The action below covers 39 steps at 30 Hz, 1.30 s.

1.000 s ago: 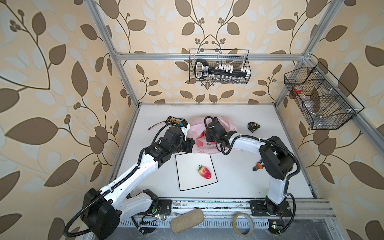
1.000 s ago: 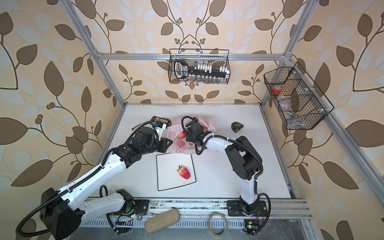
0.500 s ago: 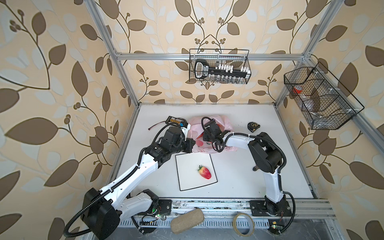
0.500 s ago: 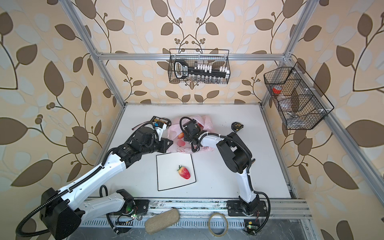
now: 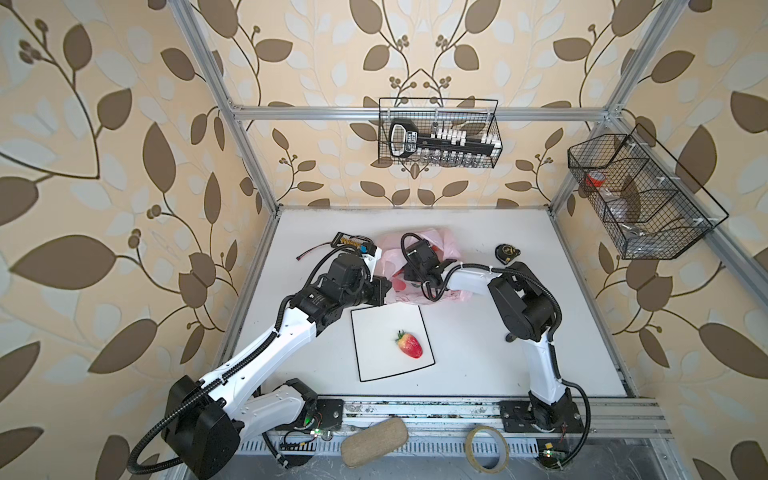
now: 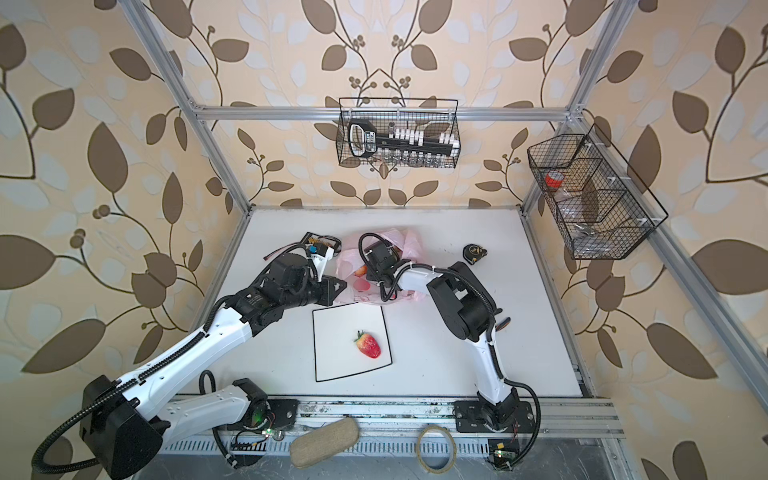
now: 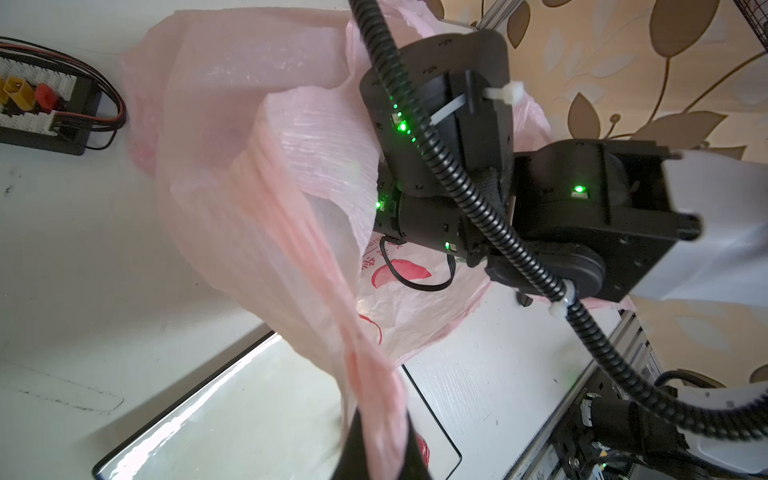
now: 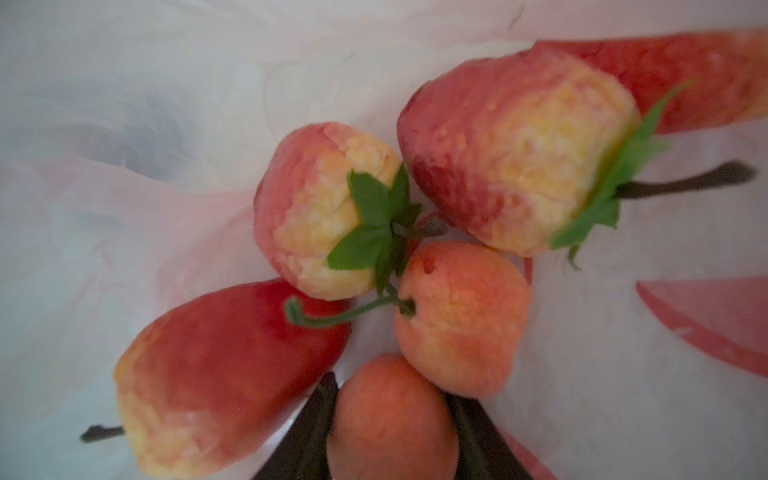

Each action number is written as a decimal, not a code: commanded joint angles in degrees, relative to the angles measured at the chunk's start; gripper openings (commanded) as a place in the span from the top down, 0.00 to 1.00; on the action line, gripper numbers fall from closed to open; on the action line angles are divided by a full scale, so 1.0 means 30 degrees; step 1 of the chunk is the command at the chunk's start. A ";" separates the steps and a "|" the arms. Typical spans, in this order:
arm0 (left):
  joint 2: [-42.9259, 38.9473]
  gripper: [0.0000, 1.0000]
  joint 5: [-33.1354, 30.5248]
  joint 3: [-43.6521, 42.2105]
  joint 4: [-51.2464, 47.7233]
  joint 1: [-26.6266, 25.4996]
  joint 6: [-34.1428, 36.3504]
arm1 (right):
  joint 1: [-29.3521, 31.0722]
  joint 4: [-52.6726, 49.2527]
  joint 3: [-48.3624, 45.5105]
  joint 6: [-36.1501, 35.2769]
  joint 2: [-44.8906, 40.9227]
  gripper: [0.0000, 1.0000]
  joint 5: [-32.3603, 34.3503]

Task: Take the fake fruits out of the plastic bag
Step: 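Lower the right gripper into the bag and grasp a small fake apple, then lift the apple out of the bag and carry it over the mat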

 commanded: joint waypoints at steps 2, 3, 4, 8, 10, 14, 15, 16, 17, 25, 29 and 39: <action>-0.0025 1.00 0.0074 0.0428 0.0580 0.0091 0.0394 | -0.0074 -0.0267 0.0147 -0.0036 -0.0293 0.66 -0.0054; -0.0040 1.00 0.0028 0.0457 0.0549 0.0089 0.0343 | -0.0062 -0.0238 -0.0057 -0.0080 -0.0591 0.68 -0.0061; -0.0054 1.00 -0.0003 0.0455 0.0561 0.0089 0.0279 | -0.0061 -0.0180 -0.0289 -0.0110 -0.0980 0.70 -0.0105; -0.0168 1.00 -0.0571 0.0210 0.0523 0.0089 -0.0022 | -0.0028 0.0154 -0.1569 -0.0270 -0.2698 0.75 -0.0330; -0.0201 1.00 -0.0824 0.0093 0.0579 0.0103 -0.0207 | -0.0005 0.0122 -0.2247 -0.0316 -0.3623 0.76 -0.0481; -0.0171 1.00 -0.0874 0.0066 0.0736 0.0091 -0.0308 | 0.0061 -0.0043 -0.3866 -0.0652 -0.5641 0.77 -0.0554; -0.0168 1.00 -0.0890 0.0052 0.0764 0.0089 -0.0312 | 0.0065 -0.0133 -0.4223 -0.0827 -0.6168 0.77 -0.0497; -0.0170 1.00 -0.0959 0.0076 0.0785 0.0089 -0.0333 | 0.0046 -0.0213 -0.4664 -0.1088 -0.6793 0.77 -0.0465; -0.0171 1.00 -0.0991 0.0076 0.0846 0.0089 -0.0362 | 0.0084 -0.0285 -0.5091 -0.1405 -0.7360 0.78 -0.0478; -0.0003 1.00 -0.1172 0.0277 0.1095 0.0089 -0.0390 | 0.0208 -0.0453 -0.7603 -0.3455 -1.1128 0.78 -0.2035; 0.0063 1.00 -0.1225 0.0311 0.1270 0.0089 -0.0384 | 0.0272 -0.0520 -0.8186 -0.3814 -1.2425 0.78 -0.2664; 0.0549 1.00 -0.1045 0.0560 0.1881 0.0089 -0.0488 | 0.0302 0.0949 -1.0104 -0.6150 -1.3531 0.77 -0.5439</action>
